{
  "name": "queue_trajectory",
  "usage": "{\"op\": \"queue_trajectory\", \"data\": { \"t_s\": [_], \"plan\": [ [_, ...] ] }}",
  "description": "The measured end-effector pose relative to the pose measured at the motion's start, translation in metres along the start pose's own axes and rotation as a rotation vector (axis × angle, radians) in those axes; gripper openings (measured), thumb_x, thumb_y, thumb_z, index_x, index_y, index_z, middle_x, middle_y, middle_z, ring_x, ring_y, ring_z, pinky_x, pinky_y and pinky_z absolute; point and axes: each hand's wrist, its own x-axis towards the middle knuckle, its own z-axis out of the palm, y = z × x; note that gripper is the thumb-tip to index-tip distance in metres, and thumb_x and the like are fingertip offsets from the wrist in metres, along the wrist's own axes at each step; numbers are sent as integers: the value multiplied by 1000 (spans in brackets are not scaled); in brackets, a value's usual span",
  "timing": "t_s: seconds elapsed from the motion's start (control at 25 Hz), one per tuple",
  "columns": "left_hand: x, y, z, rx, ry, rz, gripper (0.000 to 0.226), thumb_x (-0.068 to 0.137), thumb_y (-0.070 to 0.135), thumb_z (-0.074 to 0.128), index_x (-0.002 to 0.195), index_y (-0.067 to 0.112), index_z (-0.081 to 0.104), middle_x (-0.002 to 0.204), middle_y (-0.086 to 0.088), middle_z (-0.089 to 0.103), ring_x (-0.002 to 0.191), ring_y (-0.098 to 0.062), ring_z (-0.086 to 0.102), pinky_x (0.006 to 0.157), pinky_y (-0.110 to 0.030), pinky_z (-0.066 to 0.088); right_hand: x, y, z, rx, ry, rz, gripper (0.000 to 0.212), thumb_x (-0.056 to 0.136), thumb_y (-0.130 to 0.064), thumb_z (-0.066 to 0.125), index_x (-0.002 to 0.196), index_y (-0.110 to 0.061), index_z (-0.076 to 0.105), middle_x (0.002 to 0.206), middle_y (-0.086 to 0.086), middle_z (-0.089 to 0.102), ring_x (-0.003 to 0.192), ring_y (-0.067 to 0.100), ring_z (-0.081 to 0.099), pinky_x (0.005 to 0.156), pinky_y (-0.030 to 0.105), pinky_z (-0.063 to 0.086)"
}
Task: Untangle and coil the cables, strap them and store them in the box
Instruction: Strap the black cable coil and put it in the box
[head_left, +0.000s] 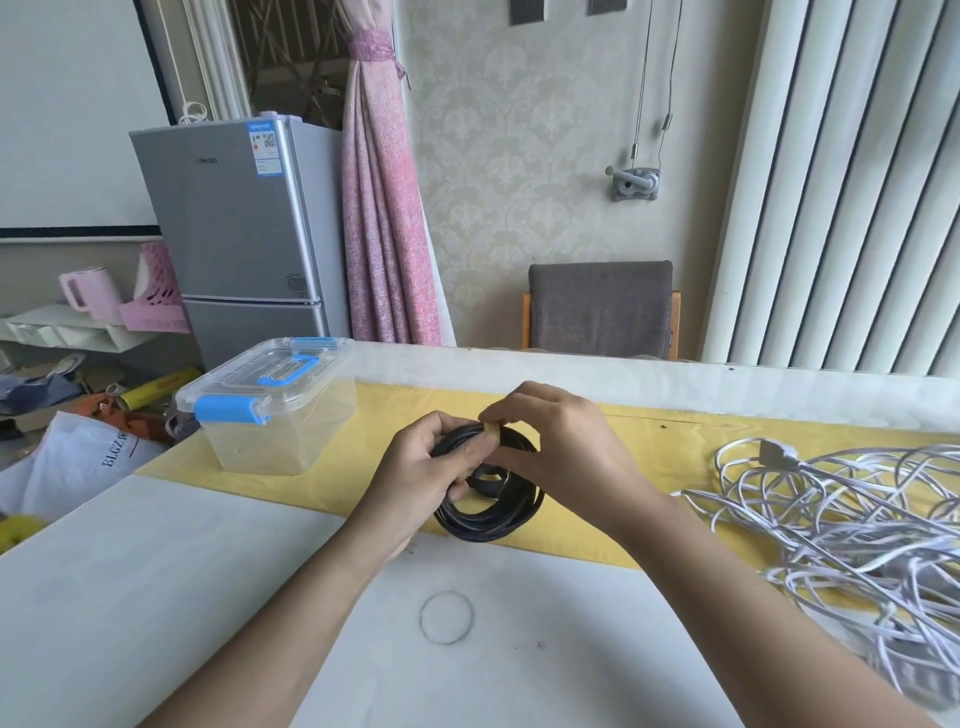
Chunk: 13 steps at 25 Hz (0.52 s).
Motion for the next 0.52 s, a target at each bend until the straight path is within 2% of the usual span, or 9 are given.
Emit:
{"op": "queue_trajectory", "data": {
  "t_s": [0.08,0.16,0.24,0.32,0.4,0.52],
  "plan": [
    [0,1,1,-13,10,-22,35,73,37,65,79,6,50,53,4,46,47,-8,38,40,-19,32,1,-5,0,-128,-12,-18,27,77,-26,73,100,-16,65,93,-3,62,84,18,59,67,33,48],
    [-1,2,1,14,-2,-49,37,76,43,60,72,9,44,53,-1,45,44,-10,37,40,-20,33,1,-8,4,-248,-2,-47,27,72,-22,74,92,-12,60,85,0,60,77,22,58,57,33,44],
    [0,2,0,40,2,-95,40,77,46,60,69,11,43,52,-4,44,41,-14,36,42,-23,35,-2,-12,11,-324,7,-48,32,60,-18,77,80,-10,54,73,1,55,63,24,57,44,27,33],
    [2,3,-2,37,25,-180,39,79,44,63,72,10,44,52,-5,47,39,-15,38,44,-25,39,-5,-16,19,-389,42,-38,44,47,-20,84,73,-12,48,64,-1,50,47,20,51,36,20,16],
    [4,4,-5,13,39,-286,34,85,38,63,77,9,47,55,-4,50,38,-13,39,42,-24,42,-7,-17,25,-461,69,-4,51,42,-25,89,69,-13,47,58,-3,47,37,16,44,35,19,5],
    [6,9,-10,-45,27,-388,29,89,33,61,84,6,53,57,-4,46,38,-9,36,42,-22,45,-9,-19,31,-483,135,22,45,46,-20,88,65,-13,48,55,-3,46,32,15,35,35,18,3]
  ]
}}
